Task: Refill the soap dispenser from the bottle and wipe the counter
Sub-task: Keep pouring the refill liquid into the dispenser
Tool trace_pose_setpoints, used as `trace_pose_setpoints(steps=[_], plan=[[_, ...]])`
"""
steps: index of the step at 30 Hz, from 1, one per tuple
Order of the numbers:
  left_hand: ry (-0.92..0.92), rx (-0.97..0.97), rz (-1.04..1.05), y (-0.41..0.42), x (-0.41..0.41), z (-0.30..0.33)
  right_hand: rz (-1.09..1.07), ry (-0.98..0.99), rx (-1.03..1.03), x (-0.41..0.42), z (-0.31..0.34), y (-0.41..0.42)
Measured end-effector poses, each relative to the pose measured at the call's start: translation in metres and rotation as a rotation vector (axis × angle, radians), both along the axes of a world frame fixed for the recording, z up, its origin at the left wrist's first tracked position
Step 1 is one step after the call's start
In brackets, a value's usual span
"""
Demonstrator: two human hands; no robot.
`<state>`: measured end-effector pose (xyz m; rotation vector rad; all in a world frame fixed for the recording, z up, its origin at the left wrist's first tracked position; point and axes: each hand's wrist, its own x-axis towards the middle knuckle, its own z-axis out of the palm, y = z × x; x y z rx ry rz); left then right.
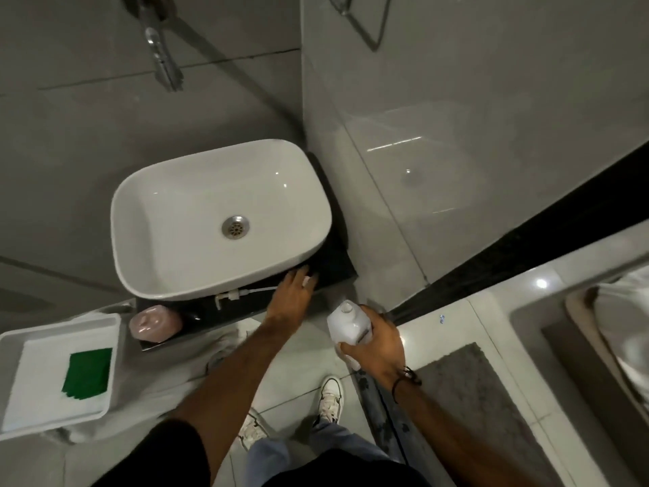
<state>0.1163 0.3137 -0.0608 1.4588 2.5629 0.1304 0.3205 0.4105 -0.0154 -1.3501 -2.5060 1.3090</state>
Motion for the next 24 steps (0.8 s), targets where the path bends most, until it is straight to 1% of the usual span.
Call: trace_pose_setpoints(steps=[2,4,5,6,9,10,12,14,16,19,20,22,24], plan=[[0.076,-0.133,-0.064,0.004,-0.006,-0.004,-0.001,-0.005,-0.009,0.003,0.000,0.002],[0.006,-0.160,-0.077,0.005,-0.010,-0.007,0.016,-0.017,-0.004,0.003,-0.001,0.003],[-0.049,-0.128,-0.048,0.006,-0.010,-0.005,0.026,-0.025,0.004,0.002,0.000,0.003],[-0.128,-0.041,0.009,0.006,-0.009,0.001,0.034,-0.033,0.016,0.001,0.000,0.002],[-0.459,0.303,0.204,0.000,0.001,0.030,0.053,-0.060,0.038,-0.005,-0.001,0.003],[-0.545,0.354,0.208,-0.003,0.008,0.043,0.067,-0.065,0.048,-0.008,-0.001,0.004],[-0.634,0.362,0.159,-0.009,0.020,0.065,0.103,-0.086,0.061,-0.015,0.000,0.002],[-0.594,0.331,0.126,-0.013,0.026,0.077,0.151,-0.120,0.083,-0.022,0.003,-0.002],[-0.502,0.260,0.130,-0.013,0.025,0.082,0.219,-0.138,0.116,-0.029,0.005,-0.006],[-0.358,0.060,0.188,-0.010,0.025,0.089,0.299,-0.145,0.178,-0.036,0.007,-0.012],[-0.343,0.028,0.219,-0.010,0.026,0.091,0.308,-0.144,0.193,-0.038,0.008,-0.013],[-0.366,0.038,0.245,-0.012,0.025,0.095,0.318,-0.137,0.208,-0.042,0.009,-0.013],[-0.398,0.072,0.168,-0.016,0.022,0.100,0.330,-0.124,0.200,-0.043,0.013,-0.012]])
